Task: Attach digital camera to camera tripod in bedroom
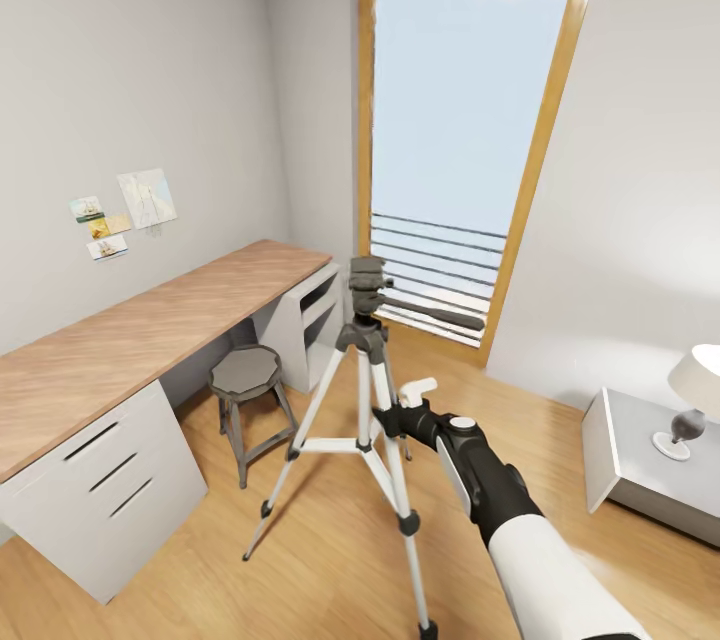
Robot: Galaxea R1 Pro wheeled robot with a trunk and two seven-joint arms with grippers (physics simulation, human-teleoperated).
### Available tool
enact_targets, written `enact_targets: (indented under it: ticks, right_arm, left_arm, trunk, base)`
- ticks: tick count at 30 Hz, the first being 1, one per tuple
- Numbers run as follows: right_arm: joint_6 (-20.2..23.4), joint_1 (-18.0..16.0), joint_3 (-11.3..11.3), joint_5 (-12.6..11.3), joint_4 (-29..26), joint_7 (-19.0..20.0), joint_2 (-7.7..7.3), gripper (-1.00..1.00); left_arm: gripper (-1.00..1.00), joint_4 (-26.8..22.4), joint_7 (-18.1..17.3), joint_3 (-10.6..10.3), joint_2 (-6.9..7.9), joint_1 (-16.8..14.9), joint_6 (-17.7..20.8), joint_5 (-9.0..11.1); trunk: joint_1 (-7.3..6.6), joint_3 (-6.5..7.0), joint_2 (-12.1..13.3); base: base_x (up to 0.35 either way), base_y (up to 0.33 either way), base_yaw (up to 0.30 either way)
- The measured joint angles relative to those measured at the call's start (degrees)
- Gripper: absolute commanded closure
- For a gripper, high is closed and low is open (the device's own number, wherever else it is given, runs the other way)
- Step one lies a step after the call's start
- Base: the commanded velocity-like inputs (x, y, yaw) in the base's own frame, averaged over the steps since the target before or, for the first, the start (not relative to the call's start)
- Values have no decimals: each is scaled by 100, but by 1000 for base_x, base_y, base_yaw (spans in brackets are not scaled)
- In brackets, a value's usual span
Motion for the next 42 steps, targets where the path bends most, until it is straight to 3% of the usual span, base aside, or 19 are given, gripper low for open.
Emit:
enact_targets:
  ticks: [8,14,17,21,24,25,26,27,28,29,30,31,35,39,42]
  right_arm:
    - [-101,27,11,19,24,36,-248,100]
    - [-117,29,16,15,29,45,-293,100]
    - [-120,29,16,24,33,46,-309,100]
    - [-121,29,17,34,35,45,-317,100]
    - [-122,29,16,112,35,45,-319,100]
    - [-122,29,16,247,35,53,-320,100]
    - [-122,29,15,273,36,61,-320,100]
    - [-119,29,17,275,33,56,-319,100]
    - [-117,29,19,276,32,58,-319,100]
    - [-117,30,16,284,32,58,-319,100]
    - [-122,31,12,361,41,56,-321,100]
    - [-134,31,16,418,44,52,-322,100]
    - [-129,31,15,396,42,55,-321,100]
    - [-124,31,15,387,40,54,-321,100]
    - [-123,31,14,385,38,52,-321,100]
  left_arm:
    - [100,-5,140,-10,-11,0,-82,3]
    - [100,-6,223,-16,-24,-1,-201,11]
    - [100,-250,234,-43,-34,-5,-176,0]
    - [100,-1121,269,-64,134,-11,68,3]
    - [100,-2452,295,-54,480,-12,948,9]
    - [100,-3127,584,-17,836,-7,2275,29]
    - [100,-3650,716,6,955,-8,2585,-88]
    - [100,-4575,1199,90,1053,-8,3139,-95]
    - [100,-5635,1600,235,1090,-19,3461,-84]
    - [100,-6671,1777,308,1100,-27,3568,19]
    - [100,-7041,1948,393,1108,-34,3689,25]
    - [100,-7245,2235,566,1116,-34,3939,-12]
    - [100,-7828,2581,845,1114,-163,4427,67]
    - [100,-8200,2787,1008,1079,-799,5119,90]
    - [100,-8271,2840,1049,1029,-1338,5385,98]
  trunk:
    - [0,0,-1]
    - [0,0,-1]
    - [0,1,0]
    - [0,2,0]
    - [0,2,0]
    - [0,1,2]
    - [-1,1,1]
    - [0,1,1]
    - [0,1,1]
    - [0,3,1]
    - [-1,2,1]
    - [0,1,3]
    - [0,1,2]
    - [0,1,3]
    - [1,1,3]
  base:
    - [0,0,0]
    - [0,0,0]
    - [0,0,0]
    - [0,0,0]
    - [0,0,0]
    - [0,0,0]
    - [0,0,0]
    - [0,0,0]
    - [0,0,0]
    - [0,0,0]
    - [0,0,0]
    - [0,0,0]
    - [0,0,0]
    - [0,0,0]
    - [0,0,0]
